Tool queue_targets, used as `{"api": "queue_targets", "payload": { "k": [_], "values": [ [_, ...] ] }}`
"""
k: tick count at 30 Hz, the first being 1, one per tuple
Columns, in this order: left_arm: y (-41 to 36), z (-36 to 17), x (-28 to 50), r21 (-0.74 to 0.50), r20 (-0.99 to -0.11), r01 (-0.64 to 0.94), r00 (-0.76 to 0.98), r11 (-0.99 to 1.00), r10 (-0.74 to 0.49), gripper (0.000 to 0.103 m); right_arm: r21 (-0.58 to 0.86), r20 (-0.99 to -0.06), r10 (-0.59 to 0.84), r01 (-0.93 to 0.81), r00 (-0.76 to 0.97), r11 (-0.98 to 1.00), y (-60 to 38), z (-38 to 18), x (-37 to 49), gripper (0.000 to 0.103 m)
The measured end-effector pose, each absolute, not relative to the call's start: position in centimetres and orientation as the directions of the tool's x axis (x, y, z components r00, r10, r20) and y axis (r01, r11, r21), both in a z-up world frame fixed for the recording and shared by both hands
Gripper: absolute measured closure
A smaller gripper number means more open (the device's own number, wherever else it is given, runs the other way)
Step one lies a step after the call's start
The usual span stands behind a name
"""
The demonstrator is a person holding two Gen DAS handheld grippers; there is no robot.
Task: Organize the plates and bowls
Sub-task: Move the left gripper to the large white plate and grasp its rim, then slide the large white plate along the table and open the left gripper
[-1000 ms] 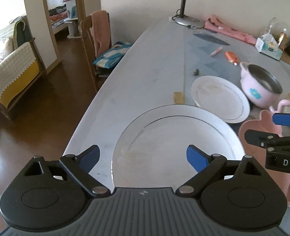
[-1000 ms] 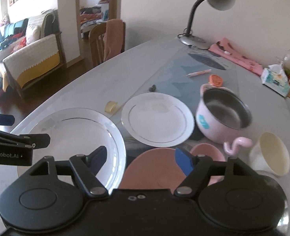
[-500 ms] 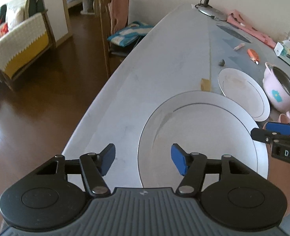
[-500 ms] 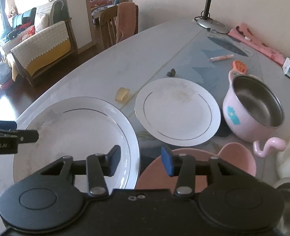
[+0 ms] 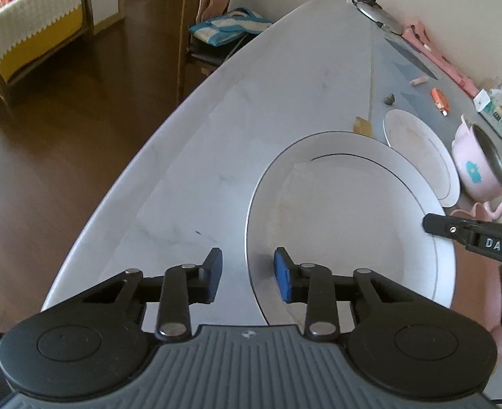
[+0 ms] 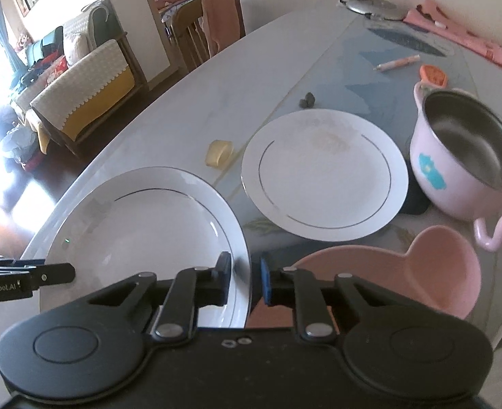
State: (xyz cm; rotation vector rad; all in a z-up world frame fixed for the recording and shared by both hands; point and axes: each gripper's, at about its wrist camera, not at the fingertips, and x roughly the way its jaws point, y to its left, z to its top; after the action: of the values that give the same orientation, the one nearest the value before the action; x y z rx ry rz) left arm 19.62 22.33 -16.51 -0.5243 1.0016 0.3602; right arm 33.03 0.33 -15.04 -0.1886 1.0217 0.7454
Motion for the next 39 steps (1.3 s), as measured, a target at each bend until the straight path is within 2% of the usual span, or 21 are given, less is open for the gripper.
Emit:
{"api": "queue_targets", "payload": {
  "k": [2,3,4,23,39],
  "values": [
    [22.5,-16.7,19.6,-0.278,-0.863,-0.514,0.504,0.811,0.024,0.078,0.205,-0.827,0.481,-0.639,0.292,0.741,0.4,-15.2,33.0,0.089],
    [22.5,-16.7,19.5,-0.297,-0.860,-0.512,0.510,0.806,0.007,0.085,0.207,-0.827,0.480,-0.636,0.291,0.743,0.4,-15.2,33.0,0.090],
    [22.5,-16.7,19.5,-0.315,-0.857,-0.508,0.516,0.802,-0.010,0.086,0.208,-0.827,0.480,-0.633,0.292,0.745,0.4,-15.2,33.0,0.090],
    [22.4,-16.1,18.3,-0.320,-0.853,-0.521,0.522,0.792,-0.001,0.088,0.225,-0.832,0.466,-0.585,0.302,0.779,0.1,-14.0,31.4,0.092],
    [20.0,-14.9,11.8,-0.347,-0.846,-0.492,0.532,0.798,-0.040,0.088,0.279,-0.825,0.489,-0.549,0.282,0.788,-3.8,-12.3,24.3,0.095]
  ]
}}
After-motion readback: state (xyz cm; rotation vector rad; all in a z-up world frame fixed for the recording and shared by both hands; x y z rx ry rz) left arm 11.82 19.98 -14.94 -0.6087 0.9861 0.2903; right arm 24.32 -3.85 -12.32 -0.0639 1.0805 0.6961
